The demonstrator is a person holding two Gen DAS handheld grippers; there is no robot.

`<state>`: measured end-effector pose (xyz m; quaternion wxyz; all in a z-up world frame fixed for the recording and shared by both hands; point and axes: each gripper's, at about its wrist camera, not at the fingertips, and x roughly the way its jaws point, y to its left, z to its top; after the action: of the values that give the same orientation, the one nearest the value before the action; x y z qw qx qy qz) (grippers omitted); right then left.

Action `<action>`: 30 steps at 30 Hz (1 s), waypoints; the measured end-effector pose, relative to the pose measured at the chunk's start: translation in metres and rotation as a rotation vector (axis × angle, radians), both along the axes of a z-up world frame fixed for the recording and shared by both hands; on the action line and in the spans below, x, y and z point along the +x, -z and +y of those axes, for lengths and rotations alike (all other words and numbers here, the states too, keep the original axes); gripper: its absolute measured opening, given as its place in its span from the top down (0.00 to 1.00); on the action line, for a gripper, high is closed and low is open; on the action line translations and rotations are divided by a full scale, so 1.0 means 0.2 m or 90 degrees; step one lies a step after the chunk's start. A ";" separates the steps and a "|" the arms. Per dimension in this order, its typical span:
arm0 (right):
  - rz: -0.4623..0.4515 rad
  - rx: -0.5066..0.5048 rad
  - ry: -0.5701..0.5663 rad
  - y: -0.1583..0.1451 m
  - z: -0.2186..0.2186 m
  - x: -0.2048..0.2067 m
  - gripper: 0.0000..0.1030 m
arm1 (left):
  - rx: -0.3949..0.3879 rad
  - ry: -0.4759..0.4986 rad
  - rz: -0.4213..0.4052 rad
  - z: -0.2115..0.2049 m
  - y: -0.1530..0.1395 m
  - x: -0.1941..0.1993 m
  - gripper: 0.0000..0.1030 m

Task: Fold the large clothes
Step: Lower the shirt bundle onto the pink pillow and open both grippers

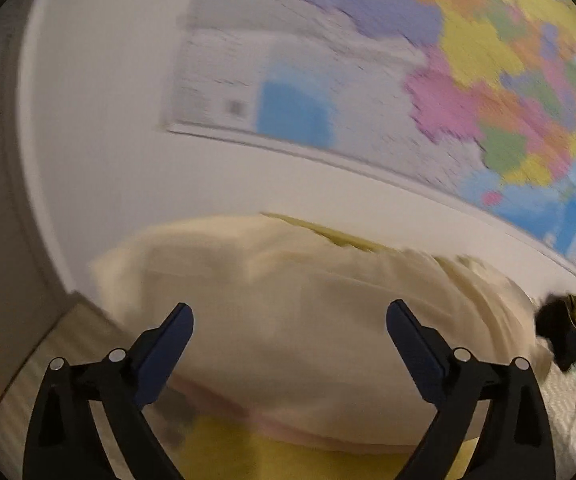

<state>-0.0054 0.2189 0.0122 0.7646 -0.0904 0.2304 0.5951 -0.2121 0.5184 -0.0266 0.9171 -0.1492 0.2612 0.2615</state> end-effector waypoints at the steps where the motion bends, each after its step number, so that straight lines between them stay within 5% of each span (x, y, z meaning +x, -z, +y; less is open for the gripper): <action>1: -0.005 0.005 0.009 -0.01 0.08 0.01 0.48 | -0.001 -0.003 0.016 -0.02 0.04 0.07 0.09; 6: 0.047 -0.047 0.018 0.12 0.42 0.14 0.52 | -0.031 -0.010 0.068 0.01 0.22 0.17 0.07; 12: 0.107 -0.064 0.030 0.28 0.43 0.22 0.55 | -0.031 -0.029 0.087 0.00 0.24 0.14 0.07; 22: -0.009 -0.035 0.033 0.17 0.33 -0.02 0.38 | 0.012 0.006 0.051 -0.27 0.13 0.11 0.07; 30: -0.031 -0.074 0.041 0.31 0.40 -0.05 0.34 | 0.020 0.031 0.063 -0.43 0.21 0.16 0.07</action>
<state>-0.0160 0.2994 -0.0498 0.7820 -0.1418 0.2487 0.5537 -0.1796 0.4328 -0.0680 0.9115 -0.1152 0.3056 0.2500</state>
